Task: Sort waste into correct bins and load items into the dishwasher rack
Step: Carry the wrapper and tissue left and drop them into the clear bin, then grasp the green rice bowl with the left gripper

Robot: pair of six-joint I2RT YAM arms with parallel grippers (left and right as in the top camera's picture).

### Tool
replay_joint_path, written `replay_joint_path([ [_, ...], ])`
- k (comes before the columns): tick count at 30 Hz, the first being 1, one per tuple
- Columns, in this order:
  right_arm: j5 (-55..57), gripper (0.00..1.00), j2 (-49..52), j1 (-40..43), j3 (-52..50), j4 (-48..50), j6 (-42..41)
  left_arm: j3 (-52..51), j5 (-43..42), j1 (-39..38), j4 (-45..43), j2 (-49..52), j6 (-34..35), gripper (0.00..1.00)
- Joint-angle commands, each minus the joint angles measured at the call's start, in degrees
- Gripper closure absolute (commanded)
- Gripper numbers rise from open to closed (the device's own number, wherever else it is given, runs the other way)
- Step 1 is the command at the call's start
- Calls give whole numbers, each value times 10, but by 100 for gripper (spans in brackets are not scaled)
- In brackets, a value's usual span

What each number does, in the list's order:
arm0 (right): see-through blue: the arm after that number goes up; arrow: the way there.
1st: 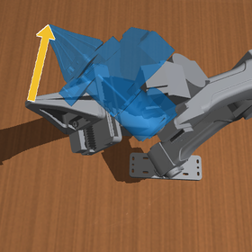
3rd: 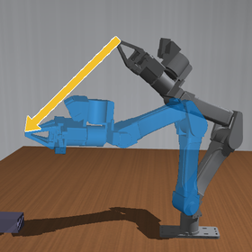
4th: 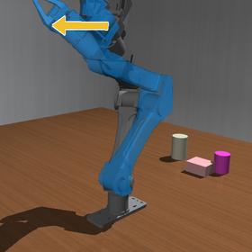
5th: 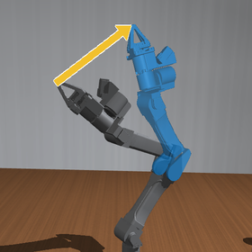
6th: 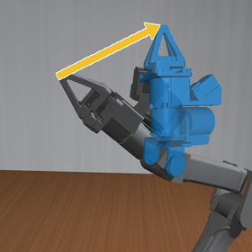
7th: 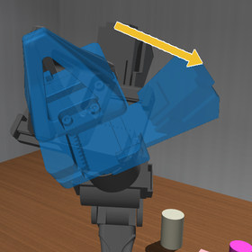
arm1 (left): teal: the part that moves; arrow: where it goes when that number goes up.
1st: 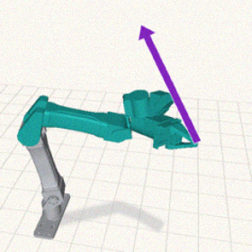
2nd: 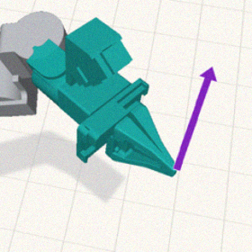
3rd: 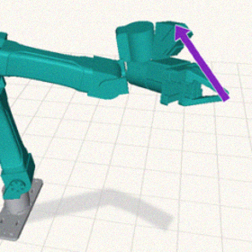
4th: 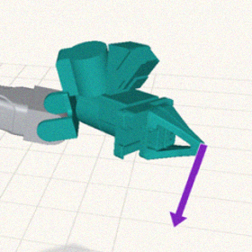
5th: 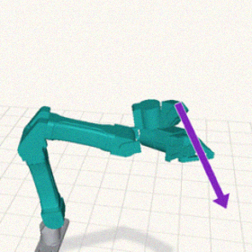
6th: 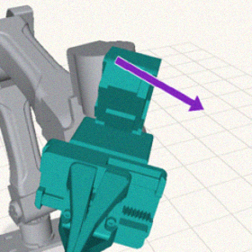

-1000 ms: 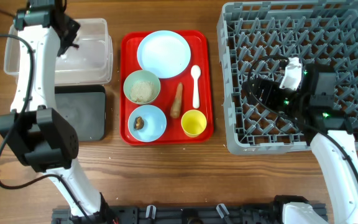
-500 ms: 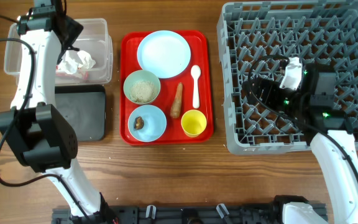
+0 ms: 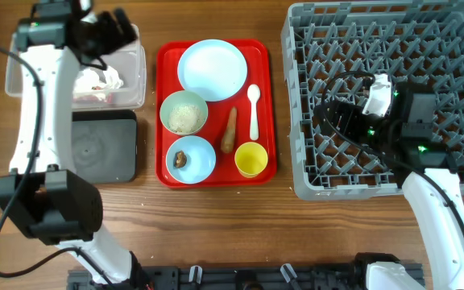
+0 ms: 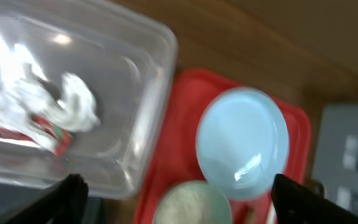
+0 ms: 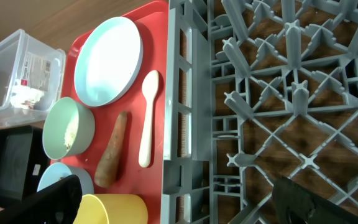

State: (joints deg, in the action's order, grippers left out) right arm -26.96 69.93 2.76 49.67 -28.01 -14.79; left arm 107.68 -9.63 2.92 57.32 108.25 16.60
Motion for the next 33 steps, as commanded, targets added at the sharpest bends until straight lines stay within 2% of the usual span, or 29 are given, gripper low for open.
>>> replay_joint_path([
  [1,3,0,5,-3,10,3,-4,6,-45,-62,53,-6,-22,14],
  [5,3,0,5,-3,10,5,-4,-9,-28,-133,93,-4,-9,15],
  [7,3,0,5,-3,10,5,-4,-40,37,-178,95,-1,-9,16],
  [11,3,1,5,-3,10,6,-4,-127,71,-227,17,3,-10,16],
  [13,3,0,5,-3,10,5,-4,-174,74,-239,-35,3,-10,21],
  [17,3,0,5,-3,10,3,-4,-259,74,-246,-137,3,-10,40],
  [20,3,0,5,-3,10,3,-5,-308,73,-246,-184,6,-12,43],
  [22,3,0,5,-3,10,3,-5,-336,74,-246,-204,6,-12,44],
  [23,3,0,5,-3,10,4,-5,-346,73,-246,-212,6,-12,49],
  [29,3,0,5,-3,10,3,-5,-354,74,-252,-226,22,-12,53],
  [33,3,0,5,-3,10,3,-5,-354,74,-261,-233,29,-12,66],
])
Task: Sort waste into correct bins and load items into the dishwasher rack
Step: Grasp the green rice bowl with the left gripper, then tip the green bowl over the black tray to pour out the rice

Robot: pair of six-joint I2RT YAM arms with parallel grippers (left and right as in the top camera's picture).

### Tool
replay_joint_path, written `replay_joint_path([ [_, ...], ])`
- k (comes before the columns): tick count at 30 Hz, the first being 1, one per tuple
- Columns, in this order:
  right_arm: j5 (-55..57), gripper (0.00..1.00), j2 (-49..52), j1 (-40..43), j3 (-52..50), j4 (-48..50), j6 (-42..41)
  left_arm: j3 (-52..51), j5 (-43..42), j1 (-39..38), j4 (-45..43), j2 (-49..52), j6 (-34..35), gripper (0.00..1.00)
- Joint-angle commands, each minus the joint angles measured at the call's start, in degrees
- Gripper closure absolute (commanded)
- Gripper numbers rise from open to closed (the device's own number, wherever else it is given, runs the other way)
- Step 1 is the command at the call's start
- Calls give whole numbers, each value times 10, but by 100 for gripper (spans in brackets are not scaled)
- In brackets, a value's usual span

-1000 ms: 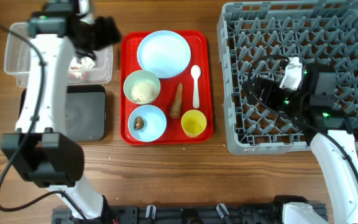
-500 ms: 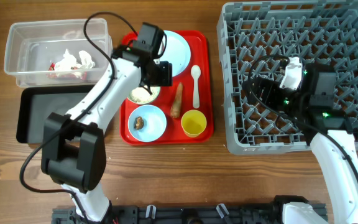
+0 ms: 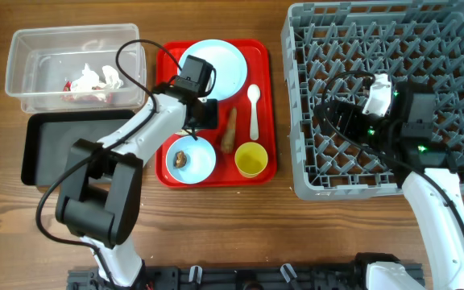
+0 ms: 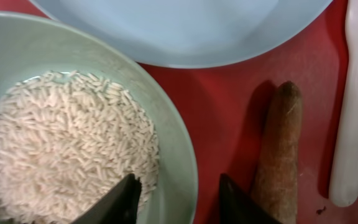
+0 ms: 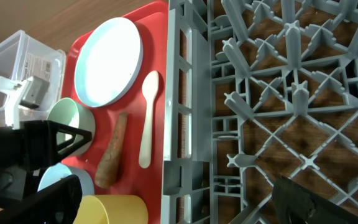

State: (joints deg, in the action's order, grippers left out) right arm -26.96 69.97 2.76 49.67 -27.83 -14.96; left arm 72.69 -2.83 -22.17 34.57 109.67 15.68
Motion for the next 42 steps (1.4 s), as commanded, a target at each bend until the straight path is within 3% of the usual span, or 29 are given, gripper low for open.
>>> replay_joint_path([
  [1,3,0,4,-3,10,1,-6,-4,6,-10,-8,14,-2,71],
  [6,3,0,6,-3,10,1,-16,-4,6,-10,-7,14,-3,96],
  [12,3,0,8,-3,10,1,-16,8,3,-3,16,-14,-2,96],
  [20,3,0,8,-3,10,4,-15,113,0,43,148,-108,17,96],
  [32,5,0,9,-3,10,8,-16,114,-99,266,333,-153,6,96],
  [42,5,0,11,-3,10,11,-24,65,-377,473,296,-131,-180,96],
])
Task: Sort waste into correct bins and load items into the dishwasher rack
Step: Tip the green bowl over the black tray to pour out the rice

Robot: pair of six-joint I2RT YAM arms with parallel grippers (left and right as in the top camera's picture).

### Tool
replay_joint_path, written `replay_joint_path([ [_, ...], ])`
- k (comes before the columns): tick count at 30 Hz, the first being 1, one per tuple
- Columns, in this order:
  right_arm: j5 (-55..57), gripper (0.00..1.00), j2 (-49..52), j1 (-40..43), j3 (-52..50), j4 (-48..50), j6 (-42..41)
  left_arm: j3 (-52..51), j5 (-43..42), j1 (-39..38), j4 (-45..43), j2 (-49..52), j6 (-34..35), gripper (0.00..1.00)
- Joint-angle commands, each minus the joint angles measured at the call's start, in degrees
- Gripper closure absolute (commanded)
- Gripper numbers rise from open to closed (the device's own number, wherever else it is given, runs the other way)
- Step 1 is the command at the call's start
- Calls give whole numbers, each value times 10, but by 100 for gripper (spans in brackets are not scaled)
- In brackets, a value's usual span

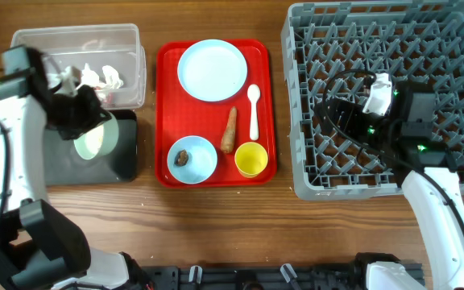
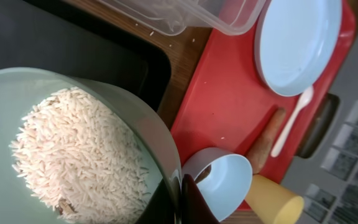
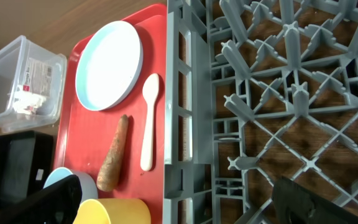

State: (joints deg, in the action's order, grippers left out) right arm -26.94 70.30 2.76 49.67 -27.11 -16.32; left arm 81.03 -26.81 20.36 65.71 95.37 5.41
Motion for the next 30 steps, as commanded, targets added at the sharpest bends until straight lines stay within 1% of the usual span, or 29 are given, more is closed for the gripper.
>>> replay_joint_path([
  [1,5,0,7,-3,10,5,-18,-26,-169,66,-26,16,-83,96],
  [2,5,0,7,-3,10,5,-19,-37,-204,95,-42,23,-83,96],
  [5,5,0,7,-3,10,5,-24,-40,-235,127,-56,41,-84,96],
  [8,5,0,7,-3,10,5,-33,-41,-286,158,-68,68,-93,96],
  [13,5,0,7,-3,10,5,-33,-41,-349,187,-77,120,-97,96],
  [17,5,0,7,-3,10,5,-33,-41,-428,208,-77,162,-97,96],
  [20,5,0,7,-3,10,4,-33,-41,-477,224,-60,182,-97,96],
  [27,5,0,7,-3,10,3,-33,-41,-490,252,-3,184,-97,96],
  [30,5,0,7,-3,10,3,-33,-41,-540,259,12,184,-97,96],
])
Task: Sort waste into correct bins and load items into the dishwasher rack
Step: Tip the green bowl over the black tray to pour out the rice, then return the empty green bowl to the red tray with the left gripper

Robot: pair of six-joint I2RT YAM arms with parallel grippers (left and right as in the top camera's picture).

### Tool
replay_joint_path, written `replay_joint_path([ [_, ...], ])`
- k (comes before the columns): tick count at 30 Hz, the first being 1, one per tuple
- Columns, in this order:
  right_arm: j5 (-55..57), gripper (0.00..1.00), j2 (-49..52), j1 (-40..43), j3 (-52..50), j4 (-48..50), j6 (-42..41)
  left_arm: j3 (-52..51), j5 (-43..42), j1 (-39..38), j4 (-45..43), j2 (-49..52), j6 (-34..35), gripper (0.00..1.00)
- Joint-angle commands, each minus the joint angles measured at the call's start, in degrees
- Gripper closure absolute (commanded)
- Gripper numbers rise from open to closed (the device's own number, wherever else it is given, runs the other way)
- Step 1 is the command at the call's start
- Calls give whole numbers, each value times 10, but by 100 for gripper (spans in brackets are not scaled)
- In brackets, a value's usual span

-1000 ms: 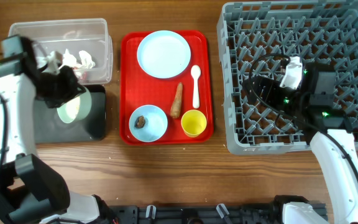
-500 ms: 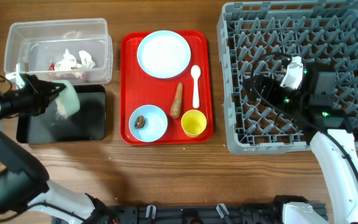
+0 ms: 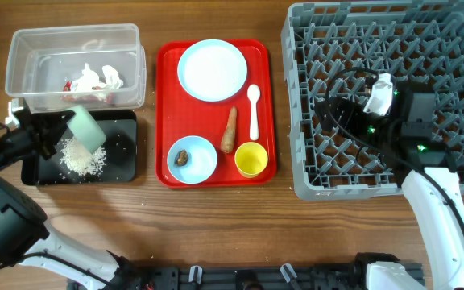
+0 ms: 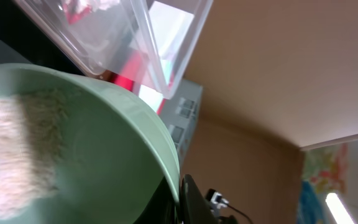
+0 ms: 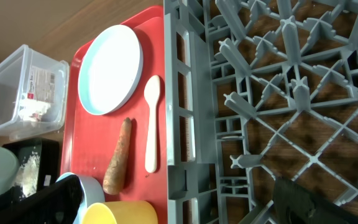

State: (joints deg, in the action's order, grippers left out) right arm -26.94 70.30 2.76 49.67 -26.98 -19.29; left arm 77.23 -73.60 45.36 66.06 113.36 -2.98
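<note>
My left gripper is shut on the rim of a pale green bowl, which is tipped on its side over the black tray. A heap of white rice lies on that tray. In the left wrist view the bowl fills the frame, some rice still clings inside it, and the left gripper pinches its edge. My right gripper hovers open over the grey dish rack, its jaws spread wide in the right wrist view.
A clear bin with crumpled wrappers stands behind the black tray. The red tray carries a blue plate, a white spoon, a brown carrot-like scrap, a blue bowl with a scrap, and a yellow cup.
The green bowl was held nearly level over the black tray with the rice inside. Now it is tipped over, most of the rice lies on the tray, and the left arm reaches in from farther left.
My left gripper was open above the clear bin while the rice bowl stood on the red tray. Then its jaws were at the bowl's rim on the tray. Then the bowl was held over the black tray; now its rice is dumped there. The right arm stayed still.
</note>
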Motion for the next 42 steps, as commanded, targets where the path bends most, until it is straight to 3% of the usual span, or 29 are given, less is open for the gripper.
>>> replay_joint_path([
  [1,5,0,7,-3,10,1,-4,-3,-92,9,9,4,-13,96],
  [6,5,0,7,-3,10,1,-4,-3,-167,9,20,4,-13,96],
  [22,5,0,7,-3,10,1,-4,-3,-148,7,72,3,-13,96],
  [28,5,0,7,-3,10,4,-4,10,-133,-42,77,-42,-13,96],
  [33,5,0,7,-3,10,3,-4,68,-47,-149,52,-94,44,96],
  [37,5,0,7,-3,10,3,-2,97,53,-230,-33,-116,169,96],
  [39,5,0,7,-3,10,3,-2,103,148,-297,-101,-130,224,96],
  [42,5,0,7,-3,10,3,-2,103,356,-411,-168,-134,244,96],
])
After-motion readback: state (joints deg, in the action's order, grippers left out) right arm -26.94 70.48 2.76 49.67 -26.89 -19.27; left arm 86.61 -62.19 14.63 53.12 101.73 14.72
